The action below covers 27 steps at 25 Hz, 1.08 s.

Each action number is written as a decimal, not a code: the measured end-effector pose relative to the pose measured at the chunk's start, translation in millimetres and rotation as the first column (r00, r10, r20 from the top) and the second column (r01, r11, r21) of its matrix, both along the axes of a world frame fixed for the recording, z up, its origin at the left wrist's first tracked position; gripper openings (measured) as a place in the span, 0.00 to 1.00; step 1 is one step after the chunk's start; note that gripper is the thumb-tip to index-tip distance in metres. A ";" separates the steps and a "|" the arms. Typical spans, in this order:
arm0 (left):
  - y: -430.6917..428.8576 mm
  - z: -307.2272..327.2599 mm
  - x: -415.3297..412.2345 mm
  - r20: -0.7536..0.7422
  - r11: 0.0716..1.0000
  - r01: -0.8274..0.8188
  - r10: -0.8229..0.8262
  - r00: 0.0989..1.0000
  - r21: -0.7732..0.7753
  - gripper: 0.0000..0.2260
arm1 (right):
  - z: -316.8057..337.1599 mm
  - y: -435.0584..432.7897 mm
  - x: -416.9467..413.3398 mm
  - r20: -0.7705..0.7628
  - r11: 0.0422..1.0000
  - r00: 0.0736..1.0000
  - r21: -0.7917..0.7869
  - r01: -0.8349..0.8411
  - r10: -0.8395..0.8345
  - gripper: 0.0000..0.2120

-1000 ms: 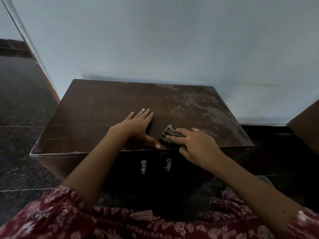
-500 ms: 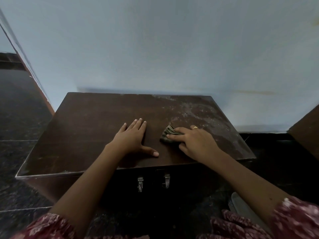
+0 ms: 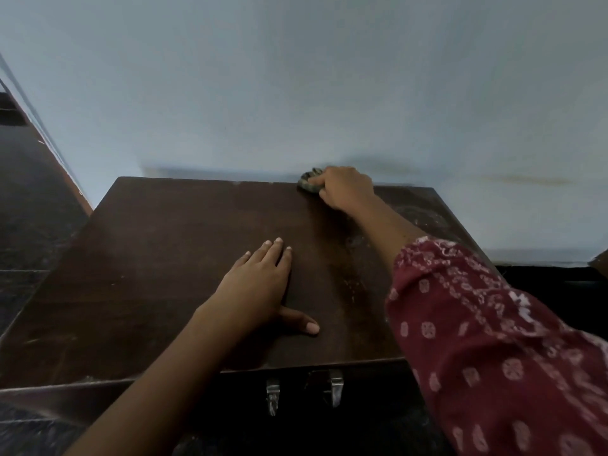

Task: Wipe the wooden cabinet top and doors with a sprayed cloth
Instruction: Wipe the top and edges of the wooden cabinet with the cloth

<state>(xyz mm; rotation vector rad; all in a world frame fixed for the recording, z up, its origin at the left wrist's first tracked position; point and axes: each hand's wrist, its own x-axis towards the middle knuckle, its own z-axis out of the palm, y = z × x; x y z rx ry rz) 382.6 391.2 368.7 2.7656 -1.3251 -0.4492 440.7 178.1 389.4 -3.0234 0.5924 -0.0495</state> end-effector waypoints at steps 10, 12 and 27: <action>7.3 3.2 -10.2 -0.065 1.000 -0.029 0.029 0.997 -0.006 0.52 | -9.1 19.6 -95.0 -0.046 0.998 0.998 -0.031 0.047 -0.048 0.18; 7.4 5.9 -13.6 -0.082 0.999 -0.041 0.040 0.996 -0.009 0.50 | -3.8 33.4 -130.4 -0.099 0.998 0.995 -0.058 -0.014 0.008 0.19; -10.9 0.9 -31.7 -0.070 0.998 0.023 -0.027 0.997 -0.063 0.52 | 3.3 61.6 -284.0 -0.162 0.933 0.965 -0.264 -0.245 0.208 0.25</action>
